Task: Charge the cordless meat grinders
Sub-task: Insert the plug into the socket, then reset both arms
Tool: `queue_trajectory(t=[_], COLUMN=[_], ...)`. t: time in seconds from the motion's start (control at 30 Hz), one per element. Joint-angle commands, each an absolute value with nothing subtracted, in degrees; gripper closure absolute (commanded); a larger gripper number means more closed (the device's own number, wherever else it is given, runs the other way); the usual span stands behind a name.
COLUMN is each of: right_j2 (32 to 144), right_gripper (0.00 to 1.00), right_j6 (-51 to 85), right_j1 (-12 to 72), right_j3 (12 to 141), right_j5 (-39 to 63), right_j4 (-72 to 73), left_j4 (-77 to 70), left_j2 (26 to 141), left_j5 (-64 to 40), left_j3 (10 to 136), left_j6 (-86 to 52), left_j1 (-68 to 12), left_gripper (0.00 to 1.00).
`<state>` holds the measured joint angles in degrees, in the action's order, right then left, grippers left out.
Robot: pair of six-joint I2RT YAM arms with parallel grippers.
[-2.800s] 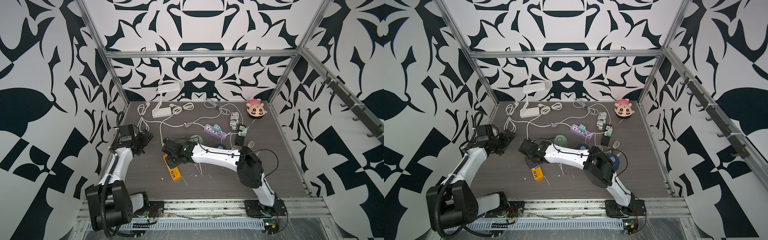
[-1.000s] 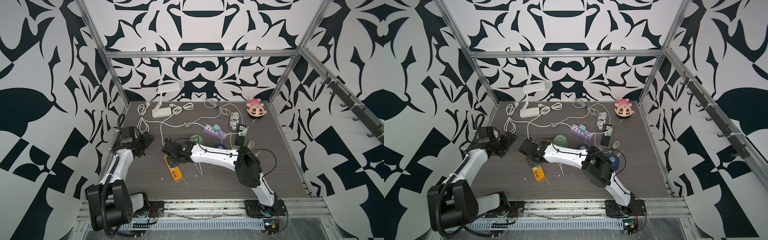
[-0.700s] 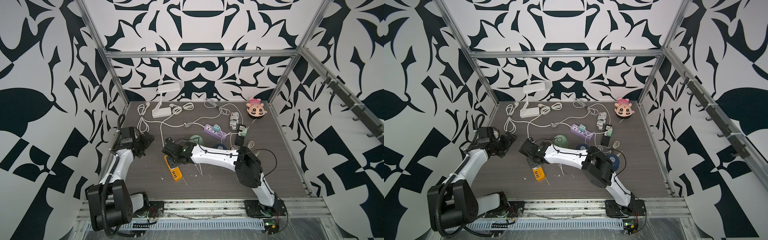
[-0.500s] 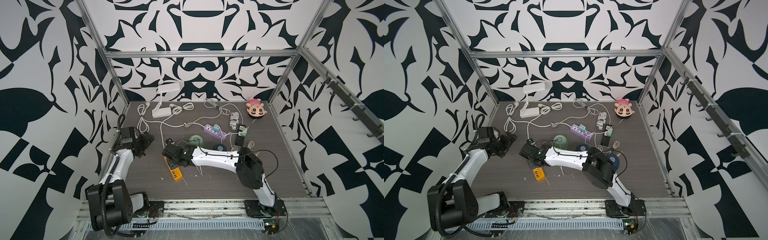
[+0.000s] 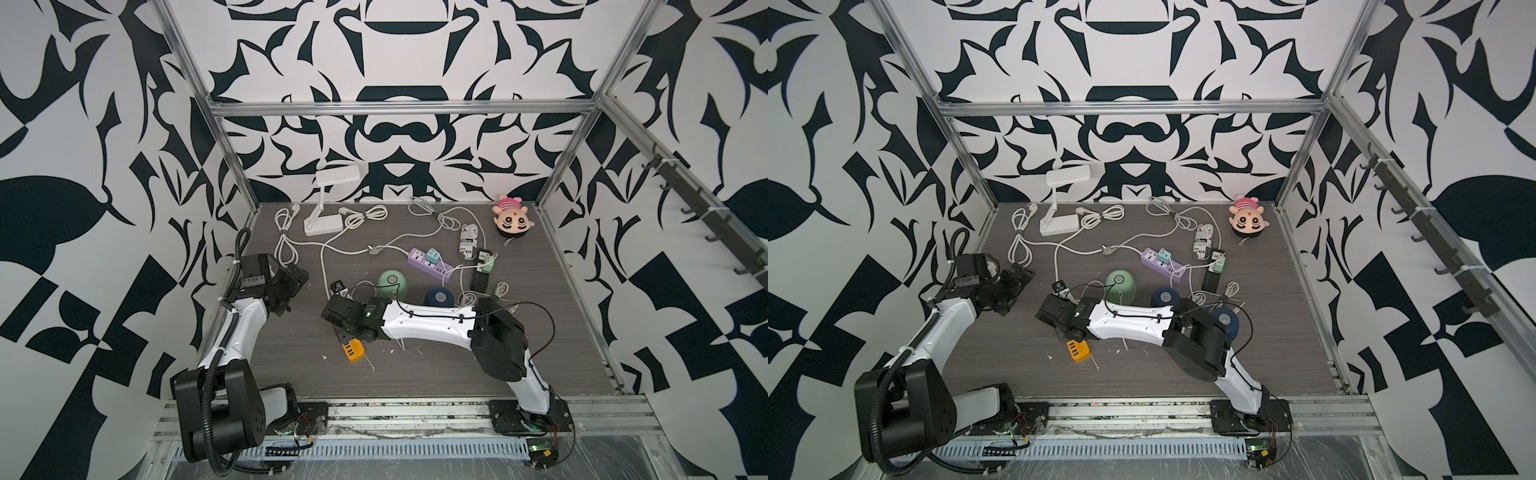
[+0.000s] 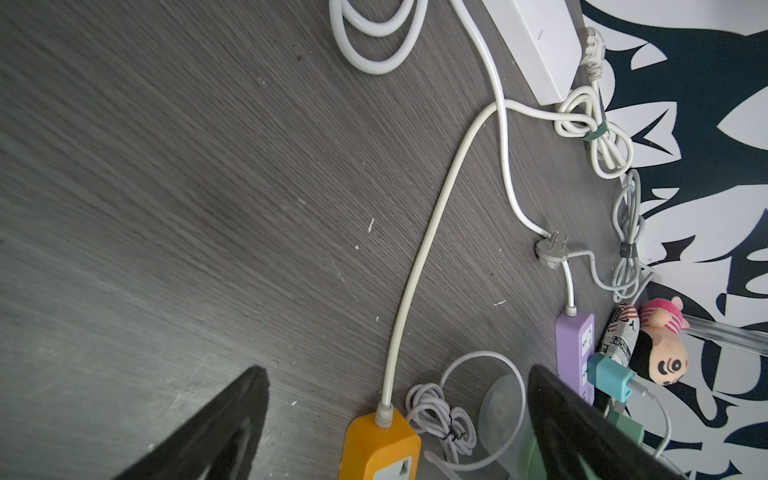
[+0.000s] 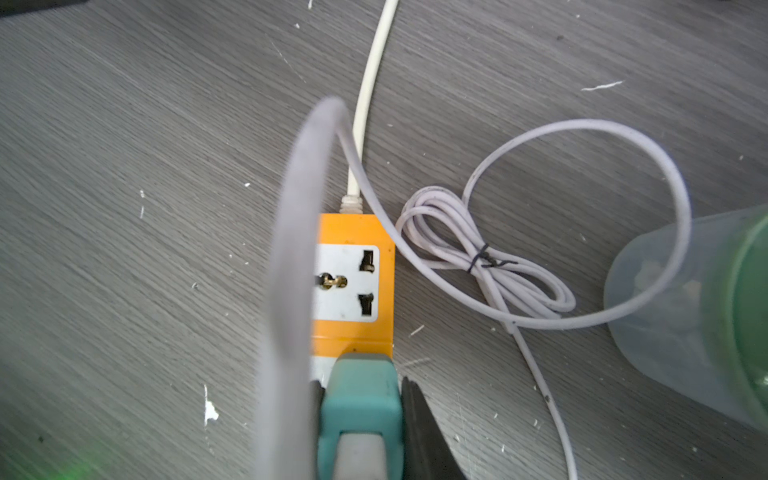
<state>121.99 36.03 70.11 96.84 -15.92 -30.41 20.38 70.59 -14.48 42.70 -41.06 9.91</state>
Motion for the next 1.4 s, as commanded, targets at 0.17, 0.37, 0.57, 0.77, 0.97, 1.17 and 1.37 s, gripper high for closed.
queue_trajectory(t=[0.17,0.37,0.57,0.77,0.97,1.17,1.37], right_j2=[127.5,125.94,122.33,116.28,109.49,99.08,87.03], right_gripper=[1.0,1.0,0.71,0.34,0.32,0.26,0.3], right_j6=[37.33,37.45,35.19,33.19,30.83,26.74,24.38], right_j1=[70.85,70.84,70.84,70.85,70.84,67.1,50.29], right_j3=[92.74,91.2,94.66,97.34,96.69,92.09,85.88], right_j5=[-12.71,-12.63,-12.2,-12.44,-13.97,-16.92,-14.36], right_j4=[-35.4,-34.33,-34.79,-34.93,-36.93,-38.41,-37.61], left_j4=[19.69,19.32,19.65,20.19,20.81,20.59,20.39], left_j2=[70.57,70.75,70.15,69.7,69.02,67.3,63.54], left_j5=[-15.29,-15.71,-15.69,-15.81,-17.13,-20.48,-14.9], left_j3=[41.66,41.4,41.5,42.09,43.54,46.4,53.54], left_j6=[-41.05,-41.3,-41.22,-41.22,-40.83,-38.66,-33.23], left_j1=[10.13,10.17,10.11,10.16,10.12,9.53,-0.1], left_gripper=[0.01,0.01,0.01,0.01,0.01,0.01,0.01])
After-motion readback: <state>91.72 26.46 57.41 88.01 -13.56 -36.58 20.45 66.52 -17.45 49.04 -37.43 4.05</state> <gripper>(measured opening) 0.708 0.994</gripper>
